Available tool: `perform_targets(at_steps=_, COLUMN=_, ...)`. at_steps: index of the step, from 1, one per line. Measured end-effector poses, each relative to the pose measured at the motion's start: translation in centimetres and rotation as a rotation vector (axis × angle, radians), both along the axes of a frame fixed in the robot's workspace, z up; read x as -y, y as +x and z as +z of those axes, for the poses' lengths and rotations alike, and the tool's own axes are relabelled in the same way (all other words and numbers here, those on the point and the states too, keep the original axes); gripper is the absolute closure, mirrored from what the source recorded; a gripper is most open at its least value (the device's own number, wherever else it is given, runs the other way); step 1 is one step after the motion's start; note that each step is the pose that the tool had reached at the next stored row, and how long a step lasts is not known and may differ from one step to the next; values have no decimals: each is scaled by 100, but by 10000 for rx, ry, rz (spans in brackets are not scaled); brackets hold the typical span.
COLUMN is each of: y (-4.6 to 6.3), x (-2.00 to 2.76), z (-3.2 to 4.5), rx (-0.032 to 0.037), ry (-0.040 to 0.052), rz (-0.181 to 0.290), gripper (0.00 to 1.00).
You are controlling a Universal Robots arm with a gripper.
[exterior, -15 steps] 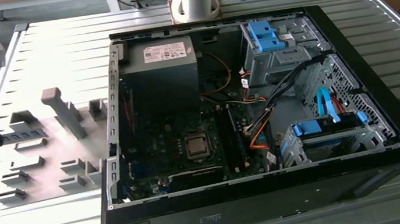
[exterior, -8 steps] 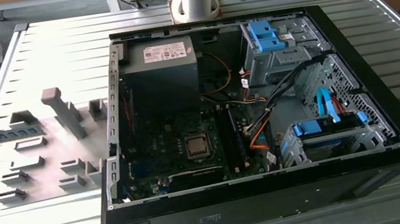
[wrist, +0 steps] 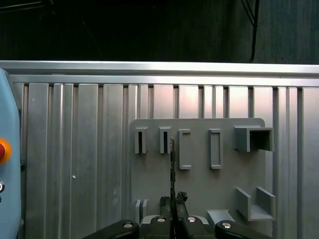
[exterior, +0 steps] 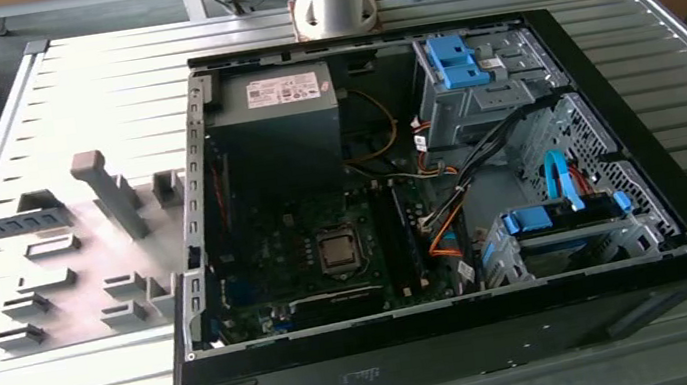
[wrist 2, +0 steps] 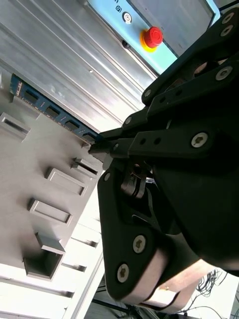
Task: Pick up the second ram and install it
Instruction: 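Pick up the second ram and move it above second insertion slot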
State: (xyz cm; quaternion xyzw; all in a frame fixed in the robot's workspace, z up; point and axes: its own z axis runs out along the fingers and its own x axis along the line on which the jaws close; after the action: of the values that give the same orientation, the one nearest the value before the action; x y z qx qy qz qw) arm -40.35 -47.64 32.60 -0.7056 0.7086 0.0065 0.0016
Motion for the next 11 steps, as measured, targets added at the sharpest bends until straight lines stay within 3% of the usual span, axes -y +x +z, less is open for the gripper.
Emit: perform_targets(at_steps=11, y=0, x=0, z=203, rx=0, ry=0, rz=1, gripper=86)
